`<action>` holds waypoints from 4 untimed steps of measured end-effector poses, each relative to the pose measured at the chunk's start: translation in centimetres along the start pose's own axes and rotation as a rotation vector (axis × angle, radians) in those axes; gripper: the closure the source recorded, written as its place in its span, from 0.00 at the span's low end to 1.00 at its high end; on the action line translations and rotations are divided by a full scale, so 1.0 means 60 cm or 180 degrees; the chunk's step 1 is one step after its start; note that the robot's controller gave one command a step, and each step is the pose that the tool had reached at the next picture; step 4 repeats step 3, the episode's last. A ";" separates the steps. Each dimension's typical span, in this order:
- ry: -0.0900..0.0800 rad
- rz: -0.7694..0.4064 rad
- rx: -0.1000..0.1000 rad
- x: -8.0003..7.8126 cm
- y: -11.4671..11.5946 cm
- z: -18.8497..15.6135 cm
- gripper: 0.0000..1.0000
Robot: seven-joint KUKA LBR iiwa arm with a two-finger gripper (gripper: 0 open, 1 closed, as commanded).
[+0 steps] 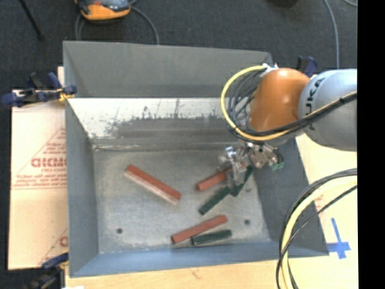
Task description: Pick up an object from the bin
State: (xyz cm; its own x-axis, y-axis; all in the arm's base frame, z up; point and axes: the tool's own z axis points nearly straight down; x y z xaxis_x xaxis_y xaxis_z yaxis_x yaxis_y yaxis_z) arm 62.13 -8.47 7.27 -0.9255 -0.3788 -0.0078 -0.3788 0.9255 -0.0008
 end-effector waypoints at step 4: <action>0.0027 -0.0334 -0.0009 0.013 -0.032 -0.233 1.00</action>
Offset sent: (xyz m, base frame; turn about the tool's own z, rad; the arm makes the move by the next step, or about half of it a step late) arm 0.0000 0.0000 0.0000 0.0000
